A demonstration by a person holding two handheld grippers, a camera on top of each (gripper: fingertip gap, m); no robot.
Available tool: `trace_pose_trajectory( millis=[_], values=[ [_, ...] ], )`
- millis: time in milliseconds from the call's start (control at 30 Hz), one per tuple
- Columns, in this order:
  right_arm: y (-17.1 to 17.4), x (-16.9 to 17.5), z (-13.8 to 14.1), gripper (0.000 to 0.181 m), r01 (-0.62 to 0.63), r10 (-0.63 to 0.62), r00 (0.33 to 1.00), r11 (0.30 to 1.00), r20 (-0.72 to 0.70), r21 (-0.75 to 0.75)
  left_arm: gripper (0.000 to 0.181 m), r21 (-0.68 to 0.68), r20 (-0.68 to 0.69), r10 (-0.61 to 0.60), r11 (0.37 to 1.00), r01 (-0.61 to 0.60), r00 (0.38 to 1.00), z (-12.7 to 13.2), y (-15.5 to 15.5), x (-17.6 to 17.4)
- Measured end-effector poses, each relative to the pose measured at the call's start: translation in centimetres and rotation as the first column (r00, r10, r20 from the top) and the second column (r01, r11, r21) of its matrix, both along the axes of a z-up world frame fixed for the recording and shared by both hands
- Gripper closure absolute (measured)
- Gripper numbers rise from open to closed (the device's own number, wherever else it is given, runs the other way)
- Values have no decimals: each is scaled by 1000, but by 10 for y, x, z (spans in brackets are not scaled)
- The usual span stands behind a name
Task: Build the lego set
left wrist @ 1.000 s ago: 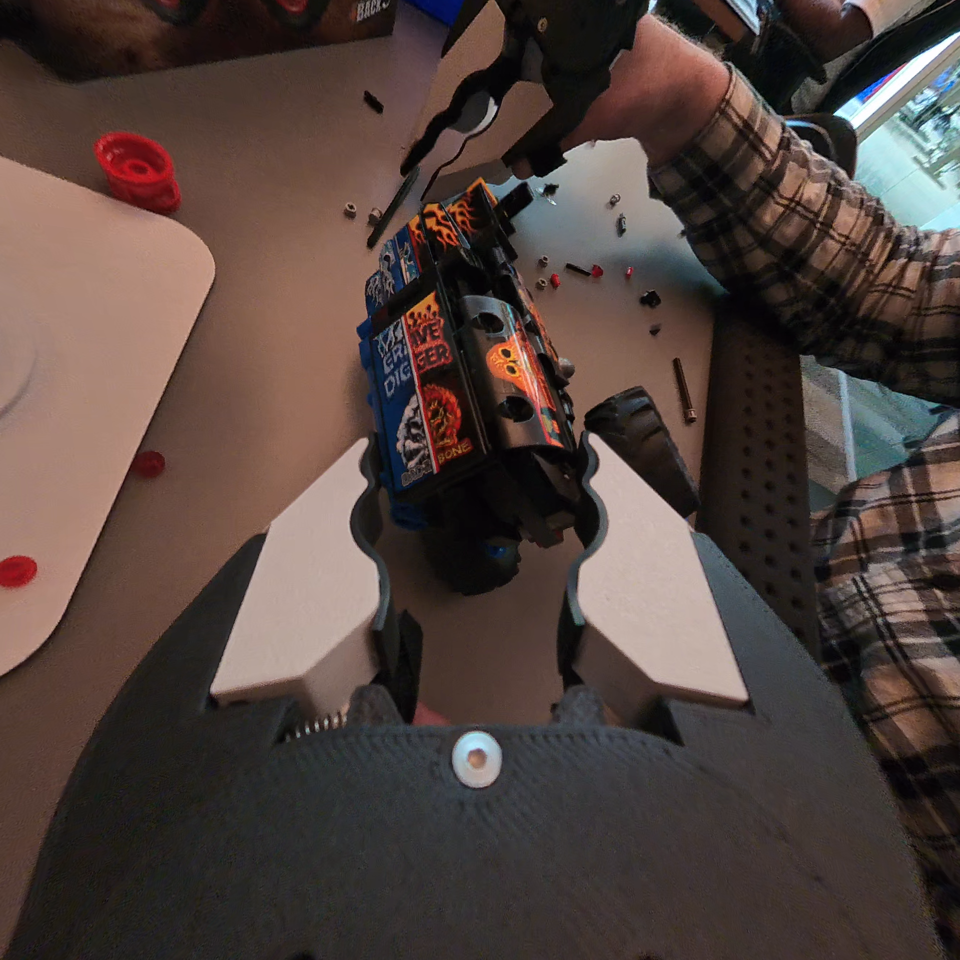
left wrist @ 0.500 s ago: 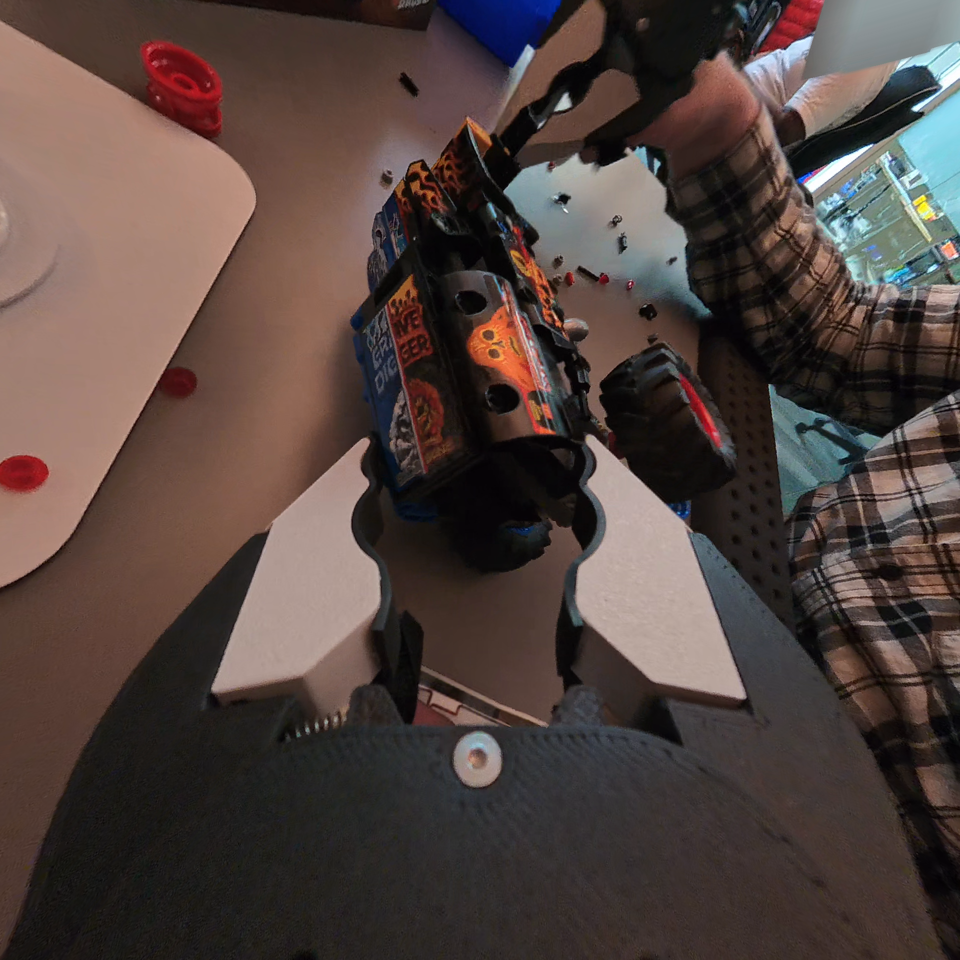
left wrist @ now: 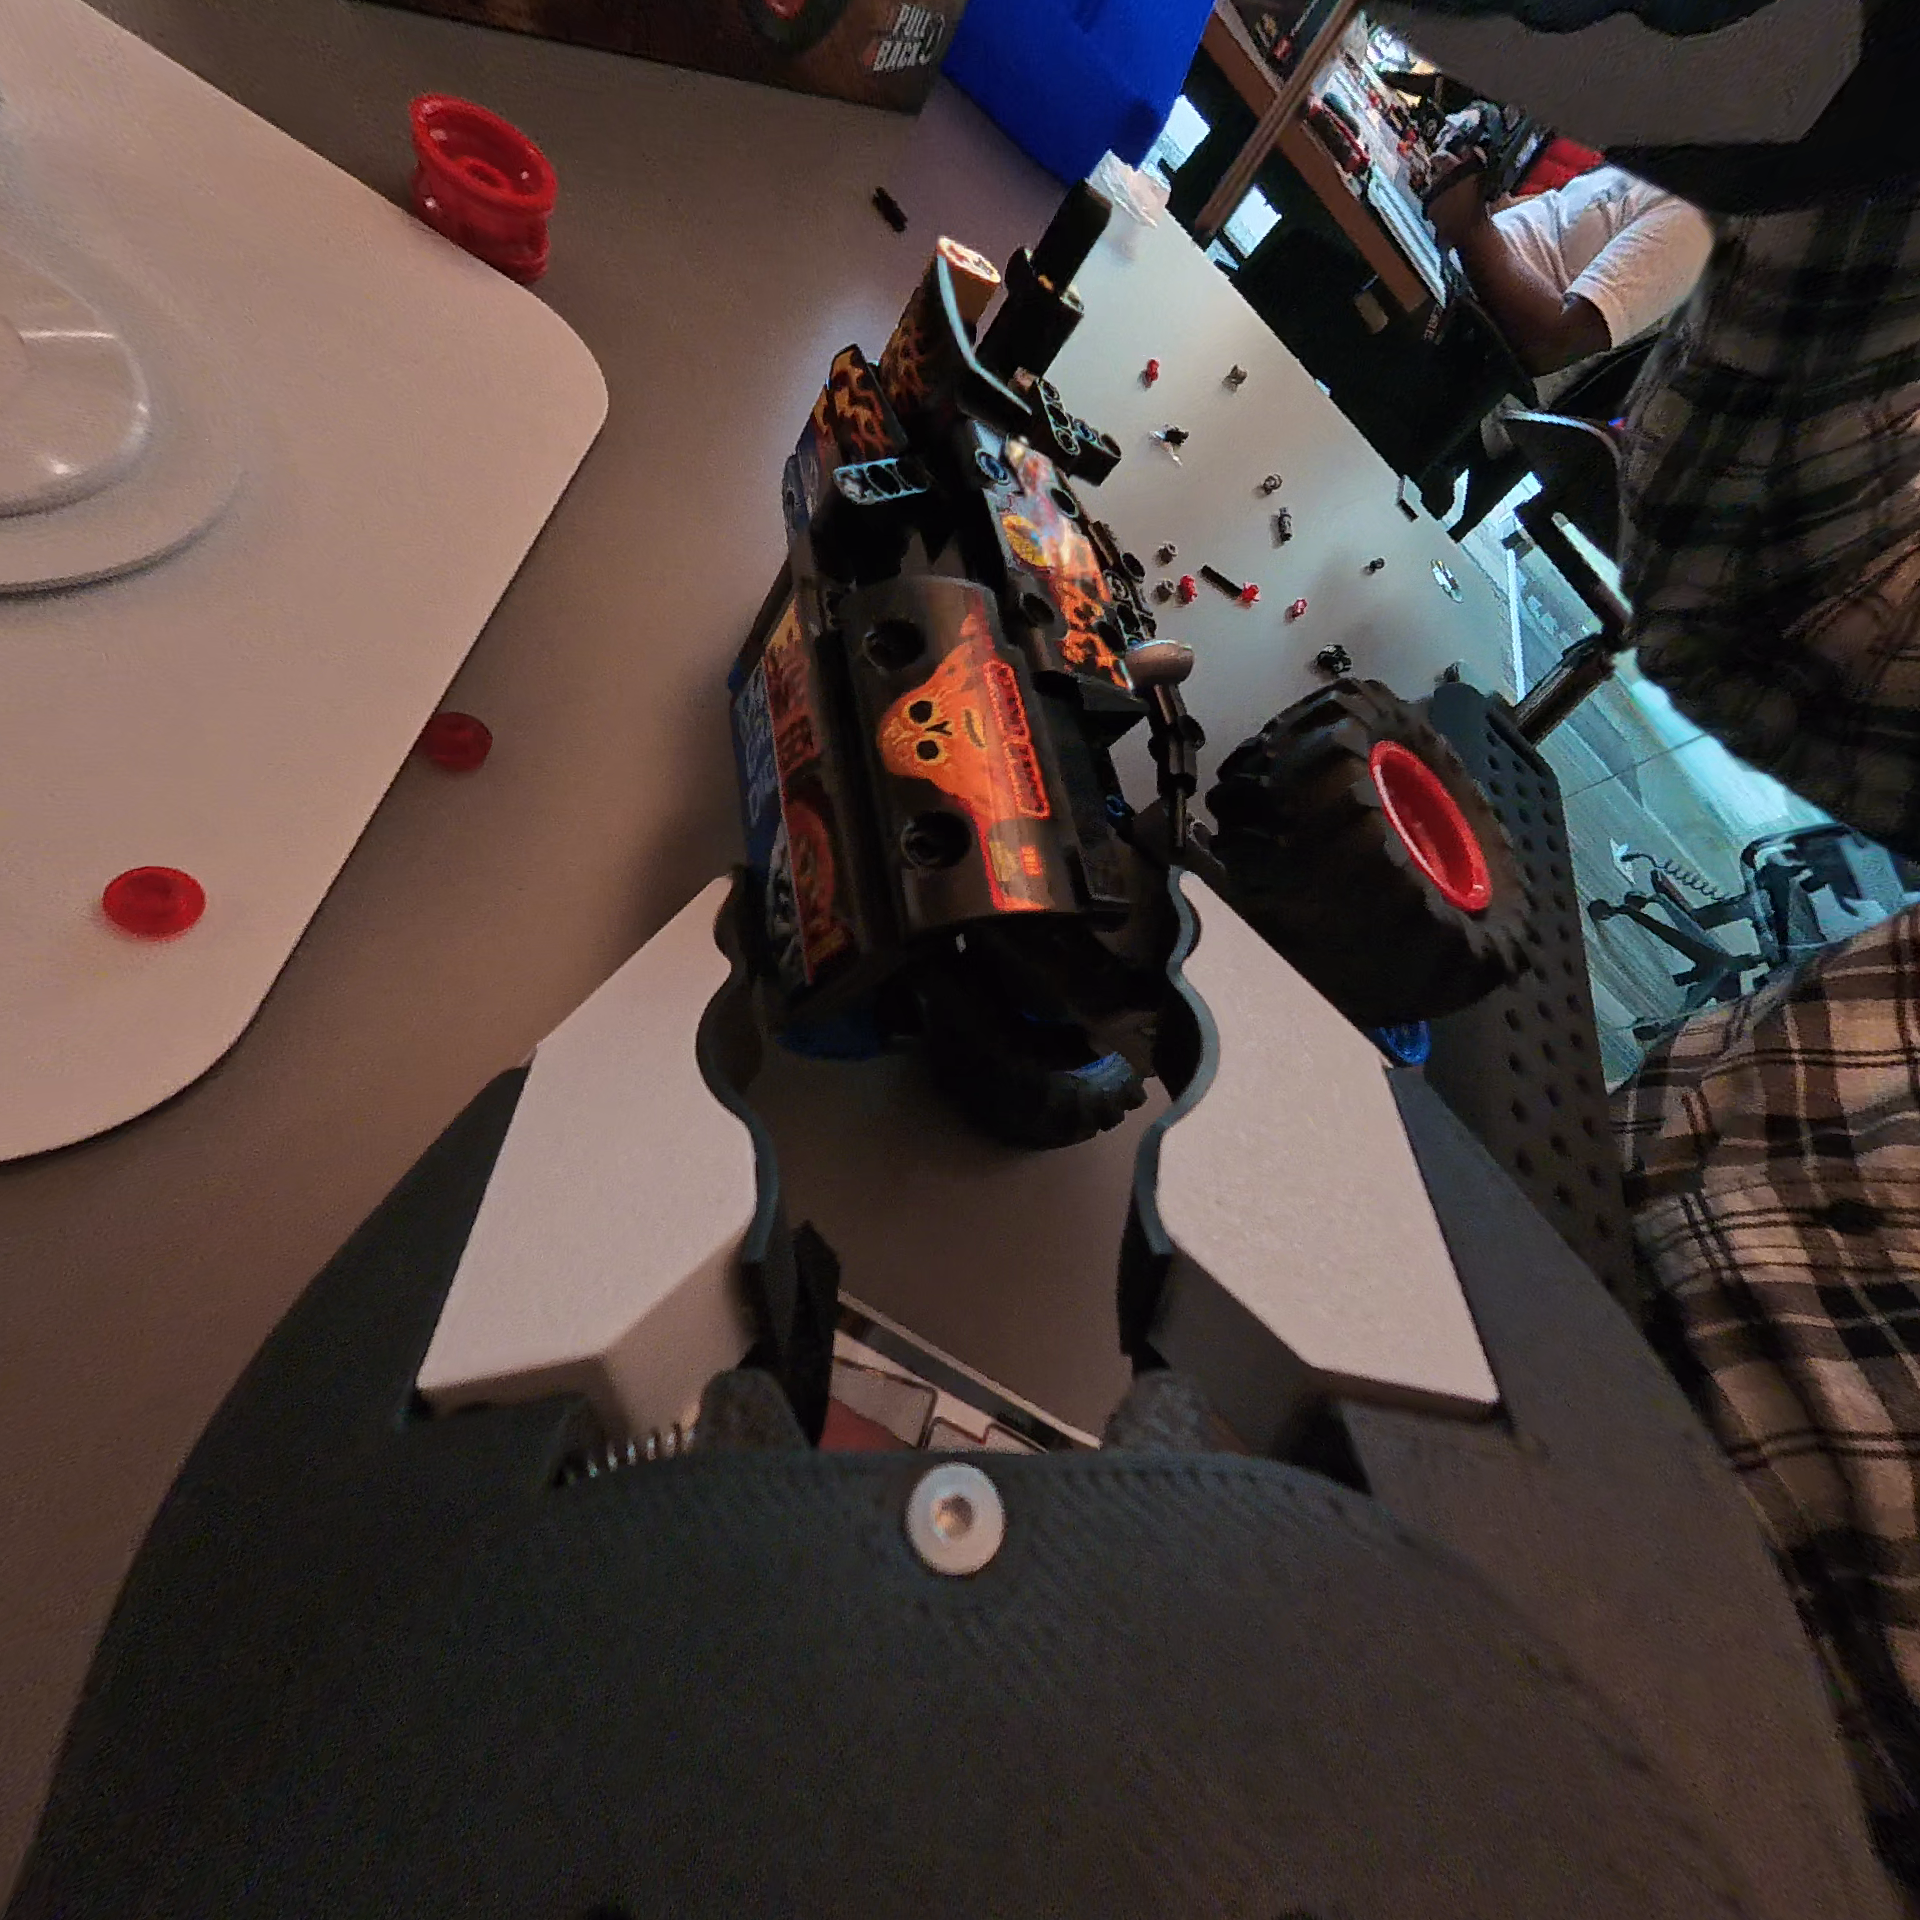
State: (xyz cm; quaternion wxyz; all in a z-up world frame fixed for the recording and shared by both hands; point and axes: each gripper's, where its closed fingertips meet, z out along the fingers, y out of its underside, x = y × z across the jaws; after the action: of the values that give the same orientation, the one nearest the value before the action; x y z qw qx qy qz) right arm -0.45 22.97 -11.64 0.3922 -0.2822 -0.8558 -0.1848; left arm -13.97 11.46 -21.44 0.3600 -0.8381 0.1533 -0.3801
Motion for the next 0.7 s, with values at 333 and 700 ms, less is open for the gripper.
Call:
trace_pose_trajectory(
  millis=[333, 700],
  values=[
    [-18, -36, -1, 181, -238, 135, 948, 904, 289, 356, 106, 18, 24, 14, 1000, -14, 1000, -1, 2, -1],
    [-27, -42, -12, 181, -300, 139, 906, 877, 399, 376, 107, 13, 37, 4, 1000, -5, 999, -2, 3, -2]
  ],
)
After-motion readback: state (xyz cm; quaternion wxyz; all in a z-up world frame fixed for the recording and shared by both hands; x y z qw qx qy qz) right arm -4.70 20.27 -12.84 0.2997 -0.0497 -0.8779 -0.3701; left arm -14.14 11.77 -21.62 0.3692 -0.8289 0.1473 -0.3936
